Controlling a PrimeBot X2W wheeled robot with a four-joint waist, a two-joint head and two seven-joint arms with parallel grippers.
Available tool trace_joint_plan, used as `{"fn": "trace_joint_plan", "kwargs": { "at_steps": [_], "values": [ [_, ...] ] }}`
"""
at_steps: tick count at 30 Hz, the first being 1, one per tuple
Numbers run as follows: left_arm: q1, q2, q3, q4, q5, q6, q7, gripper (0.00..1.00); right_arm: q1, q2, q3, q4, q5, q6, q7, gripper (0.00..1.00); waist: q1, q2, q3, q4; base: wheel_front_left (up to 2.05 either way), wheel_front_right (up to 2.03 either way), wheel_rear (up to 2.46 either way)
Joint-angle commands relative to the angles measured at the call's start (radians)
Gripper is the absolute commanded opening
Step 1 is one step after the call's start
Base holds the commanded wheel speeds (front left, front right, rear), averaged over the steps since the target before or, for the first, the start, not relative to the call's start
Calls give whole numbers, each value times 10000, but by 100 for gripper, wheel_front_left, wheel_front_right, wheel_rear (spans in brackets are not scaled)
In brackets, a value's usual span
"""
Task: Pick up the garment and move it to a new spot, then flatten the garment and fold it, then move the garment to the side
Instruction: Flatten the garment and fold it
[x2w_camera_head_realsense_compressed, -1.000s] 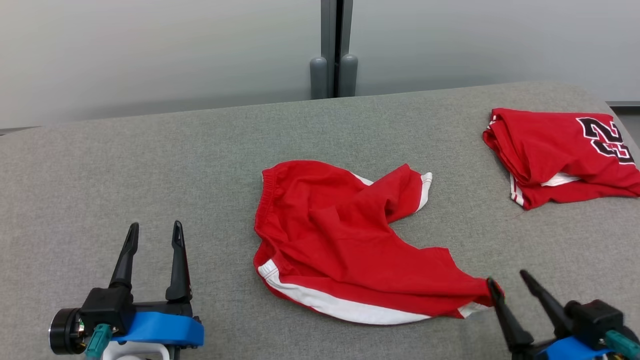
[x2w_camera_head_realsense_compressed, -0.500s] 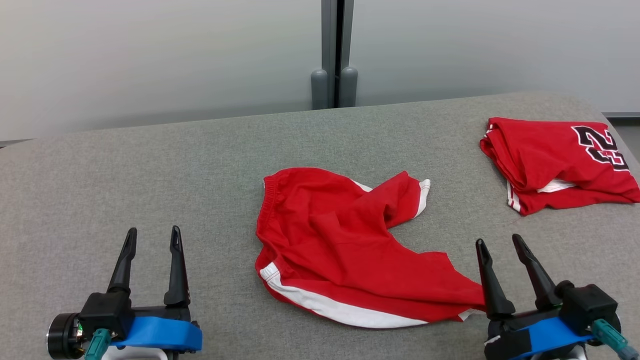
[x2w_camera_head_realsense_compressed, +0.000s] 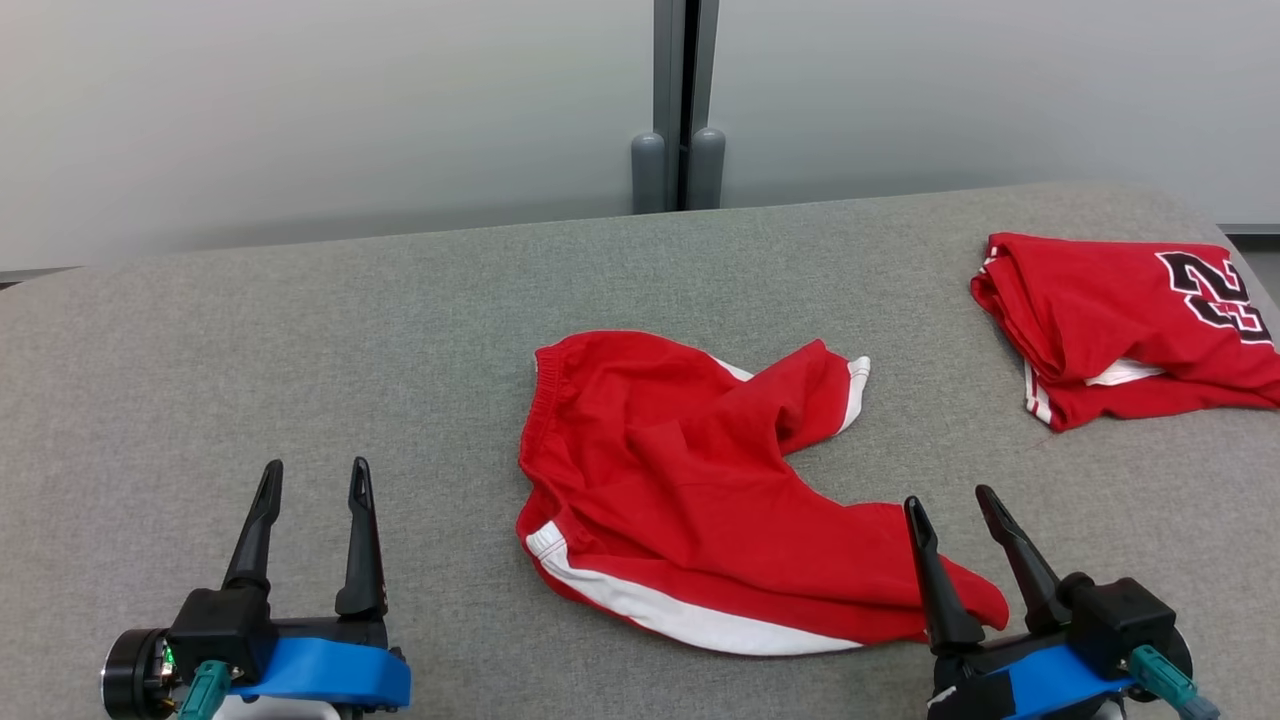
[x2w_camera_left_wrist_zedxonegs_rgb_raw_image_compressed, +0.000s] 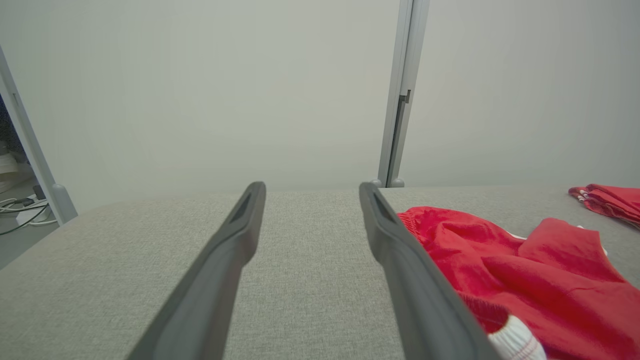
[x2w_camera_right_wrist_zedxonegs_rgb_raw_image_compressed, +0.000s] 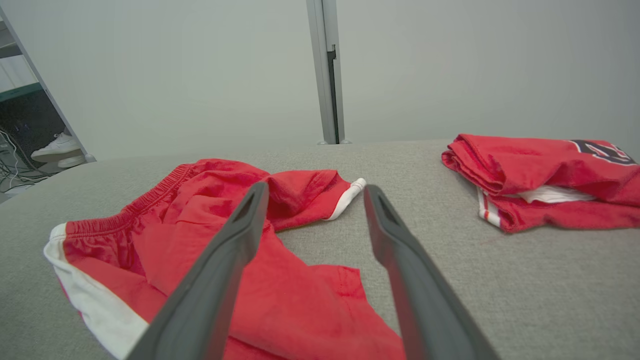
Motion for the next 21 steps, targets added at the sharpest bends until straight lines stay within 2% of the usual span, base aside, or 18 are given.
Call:
{"fn": "trace_joint_plan", "kwargs": {
  "at_steps": [1,13,16,21],
  "values": [
    [-35,-4,-29,-6,20,16,-41,100,-106,23,-17,34,-5,2,-24,100,0,1,9,-14,0,0,0],
    [-725,255,-1480,14,-36,-337,-41,100,-271,30,66,138,-47,2,-26,100,0,1,42,-154,0,0,0],
    [-1019,498,-2274,187,-300,-350,-41,100,-284,29,97,155,-52,2,-26,100,0,1,69,-229,0,0,0],
    [-1477,1219,-3820,977,-1001,-331,-40,100,-284,26,130,210,-61,2,-24,100,0,1,99,-385,0,0,0]
  ]
}}
